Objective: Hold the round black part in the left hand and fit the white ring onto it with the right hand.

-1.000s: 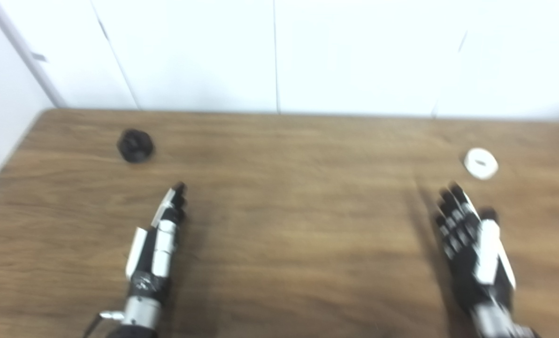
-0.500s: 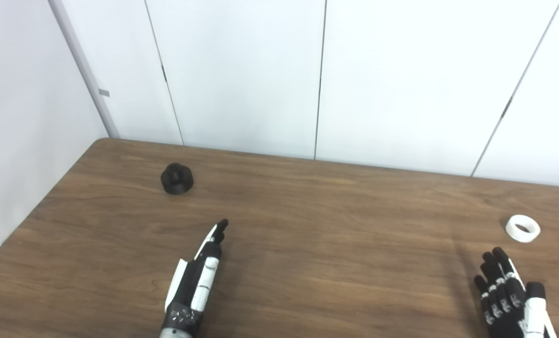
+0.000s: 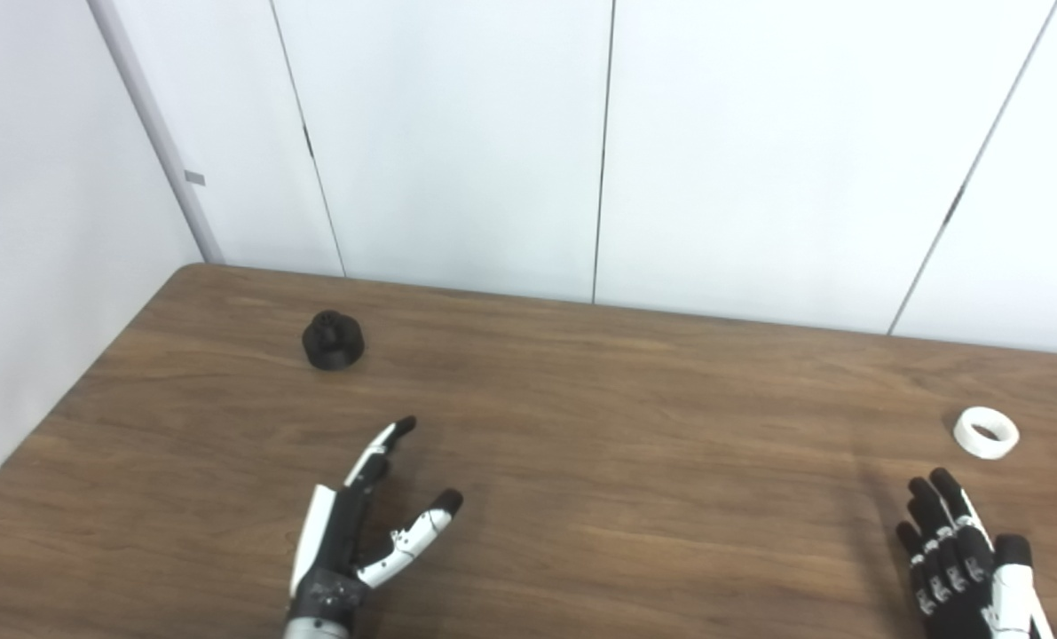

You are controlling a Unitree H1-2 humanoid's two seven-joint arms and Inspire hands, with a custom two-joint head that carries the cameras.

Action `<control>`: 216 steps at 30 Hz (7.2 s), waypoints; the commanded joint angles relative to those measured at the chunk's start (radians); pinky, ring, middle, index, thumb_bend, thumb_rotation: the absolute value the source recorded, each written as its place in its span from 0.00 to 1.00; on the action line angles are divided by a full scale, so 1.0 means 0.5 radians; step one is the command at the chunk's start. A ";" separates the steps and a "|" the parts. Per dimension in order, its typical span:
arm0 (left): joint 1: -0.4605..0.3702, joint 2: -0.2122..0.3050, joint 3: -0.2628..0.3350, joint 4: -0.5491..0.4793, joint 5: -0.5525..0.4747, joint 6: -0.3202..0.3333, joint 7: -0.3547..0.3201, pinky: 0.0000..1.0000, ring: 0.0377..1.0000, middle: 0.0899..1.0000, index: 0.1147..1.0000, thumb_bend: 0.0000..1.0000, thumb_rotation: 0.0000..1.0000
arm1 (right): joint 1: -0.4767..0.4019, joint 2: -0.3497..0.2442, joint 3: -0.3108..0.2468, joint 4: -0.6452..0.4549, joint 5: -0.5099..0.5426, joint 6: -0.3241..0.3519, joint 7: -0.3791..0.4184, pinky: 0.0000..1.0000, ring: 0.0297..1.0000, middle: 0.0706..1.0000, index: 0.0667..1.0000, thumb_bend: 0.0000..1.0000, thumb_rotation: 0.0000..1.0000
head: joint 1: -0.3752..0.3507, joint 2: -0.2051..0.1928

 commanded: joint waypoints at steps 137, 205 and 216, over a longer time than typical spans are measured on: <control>-1.448 0.748 -0.148 1.698 0.336 0.232 0.310 1.00 0.89 0.72 0.42 0.52 0.04 | 0.217 -0.048 -0.052 -0.040 -0.028 -0.019 0.011 1.00 0.96 0.88 0.92 0.61 1.00 | -0.076 0.117; -0.316 0.195 -0.958 0.240 1.077 0.026 -0.266 1.00 0.95 0.82 0.42 0.52 0.06 | 0.106 0.166 0.247 -0.331 -0.284 0.193 -0.374 1.00 0.94 0.87 0.92 0.54 1.00 | -0.699 0.391; -0.298 0.227 -0.950 0.272 1.123 -0.044 -0.222 1.00 0.92 0.81 0.42 0.52 0.06 | 0.015 0.113 0.179 -0.375 -0.429 0.256 -0.458 0.95 0.90 0.85 0.84 0.59 0.69 | -0.818 0.435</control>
